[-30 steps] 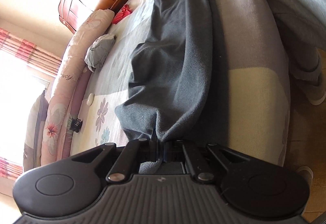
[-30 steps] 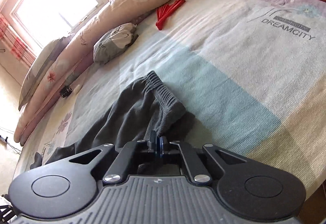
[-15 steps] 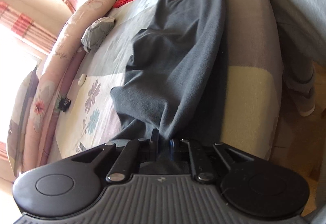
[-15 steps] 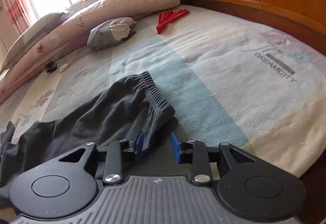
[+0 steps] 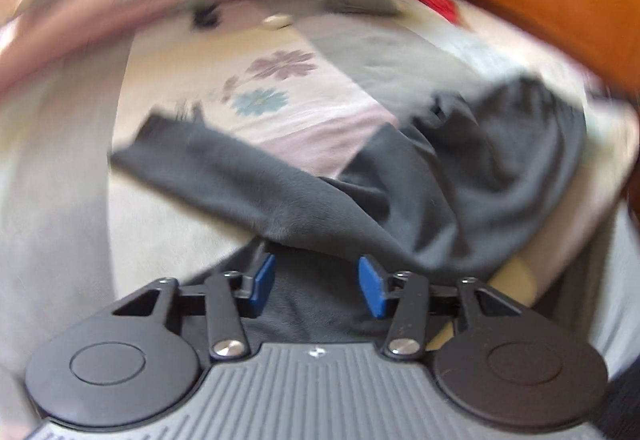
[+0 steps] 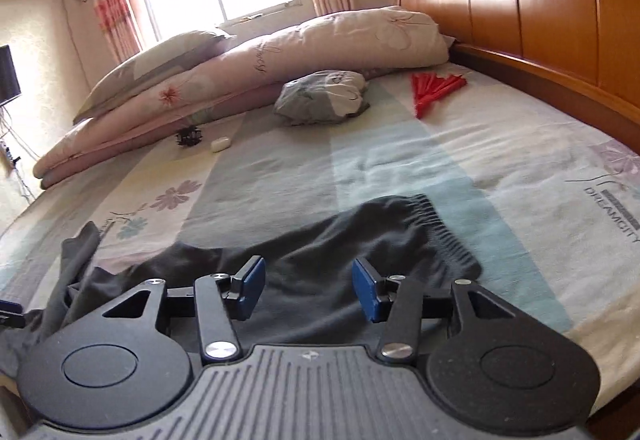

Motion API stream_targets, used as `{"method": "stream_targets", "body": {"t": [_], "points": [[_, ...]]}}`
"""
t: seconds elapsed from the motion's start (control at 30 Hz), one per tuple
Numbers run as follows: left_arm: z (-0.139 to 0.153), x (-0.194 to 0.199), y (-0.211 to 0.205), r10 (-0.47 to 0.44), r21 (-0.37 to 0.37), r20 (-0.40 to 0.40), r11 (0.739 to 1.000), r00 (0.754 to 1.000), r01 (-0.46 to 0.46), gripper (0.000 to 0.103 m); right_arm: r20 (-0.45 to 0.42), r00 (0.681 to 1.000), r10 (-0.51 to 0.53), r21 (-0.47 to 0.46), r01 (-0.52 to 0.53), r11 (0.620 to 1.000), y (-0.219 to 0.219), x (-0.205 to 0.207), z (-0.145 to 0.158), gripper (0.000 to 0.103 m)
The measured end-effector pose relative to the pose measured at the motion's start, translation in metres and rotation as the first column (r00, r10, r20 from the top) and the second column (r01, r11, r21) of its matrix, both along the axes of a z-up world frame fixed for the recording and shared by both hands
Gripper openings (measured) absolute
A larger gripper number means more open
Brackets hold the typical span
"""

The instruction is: Fold clothes

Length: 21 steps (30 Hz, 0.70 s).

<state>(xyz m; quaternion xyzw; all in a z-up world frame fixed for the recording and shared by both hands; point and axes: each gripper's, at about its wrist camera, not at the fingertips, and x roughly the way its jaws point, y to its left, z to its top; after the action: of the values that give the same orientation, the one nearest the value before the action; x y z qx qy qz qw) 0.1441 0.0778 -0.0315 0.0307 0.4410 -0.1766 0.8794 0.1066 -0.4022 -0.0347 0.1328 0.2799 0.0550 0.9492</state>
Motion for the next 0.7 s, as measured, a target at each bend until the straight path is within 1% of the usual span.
{"method": "stream_targets", "body": {"t": [0.03,0.07,0.1,0.13,0.17,0.2,0.23,0.3,0.47,0.57,0.6,0.63,0.67,0.7], "points": [[-0.009,0.009,0.011,0.064,-0.102,-0.055,0.992,0.996,-0.069,0.049,-0.002,1.000,0.014,0.017,-0.014,1.000,0.007,0.001,-0.001,0.054],[-0.018,0.017,0.021,0.113,-0.185,-0.103,0.974,0.988,-0.131,0.049,-0.004,1.000,0.029,0.033,-0.028,0.999,0.013,0.003,-0.003,0.054],[-0.030,0.023,0.030,0.163,-0.266,-0.142,0.944,0.976,-0.196,0.049,-0.010,0.999,0.040,0.045,-0.039,0.998,0.019,0.003,-0.005,0.055],[-0.039,0.030,0.038,0.198,-0.322,-0.162,0.915,0.967,-0.242,0.049,-0.016,0.999,0.051,0.057,-0.050,0.997,0.024,0.003,-0.006,0.055],[-0.045,0.035,0.044,0.228,-0.354,-0.170,0.894,0.959,-0.275,0.049,-0.021,0.998,0.062,0.069,-0.060,0.996,0.029,0.003,-0.008,0.056],[-0.052,0.039,0.050,0.256,-0.385,-0.179,0.871,0.950,-0.307,0.049,-0.029,0.997,0.067,0.073,-0.065,0.995,0.033,0.003,-0.010,0.057],[-0.058,0.044,0.056,0.284,-0.415,-0.189,0.845,0.940,-0.338,0.053,-0.037,0.997,0.070,0.075,-0.067,0.995,0.036,0.003,-0.012,0.057],[-0.070,0.054,0.068,0.330,-0.467,-0.212,0.792,0.920,-0.393,0.054,-0.048,0.996,0.069,0.073,-0.065,0.995,0.039,0.003,-0.014,0.057],[-0.086,0.077,0.095,0.385,-0.592,-0.233,0.673,0.893,-0.444,0.057,-0.061,0.997,0.056,0.094,-0.050,0.994,0.044,0.004,-0.017,0.059],[-0.096,0.092,0.107,0.421,-0.643,-0.235,0.608,0.876,-0.465,0.056,-0.070,0.996,0.058,0.096,-0.052,0.994,0.050,0.009,-0.019,0.059],[-0.099,0.097,0.111,0.433,-0.659,-0.236,0.586,0.870,-0.471,0.054,-0.074,0.995,0.061,0.097,-0.053,0.994,0.052,0.010,-0.020,0.059],[-0.103,0.102,0.115,0.445,-0.675,-0.238,0.563,0.863,-0.477,0.049,-0.078,0.995,0.063,0.097,-0.055,0.994,0.054,0.012,-0.020,0.059],[-0.103,0.108,0.116,0.453,-0.667,-0.231,0.570,0.861,-0.479,0.045,-0.081,0.995,0.066,0.098,-0.058,0.994,0.056,0.014,-0.021,0.059],[-0.104,0.114,0.116,0.462,-0.659,-0.224,0.577,0.858,-0.483,0.039,-0.084,0.994,0.071,0.098,-0.062,0.993,0.058,0.016,-0.022,0.059]]}}
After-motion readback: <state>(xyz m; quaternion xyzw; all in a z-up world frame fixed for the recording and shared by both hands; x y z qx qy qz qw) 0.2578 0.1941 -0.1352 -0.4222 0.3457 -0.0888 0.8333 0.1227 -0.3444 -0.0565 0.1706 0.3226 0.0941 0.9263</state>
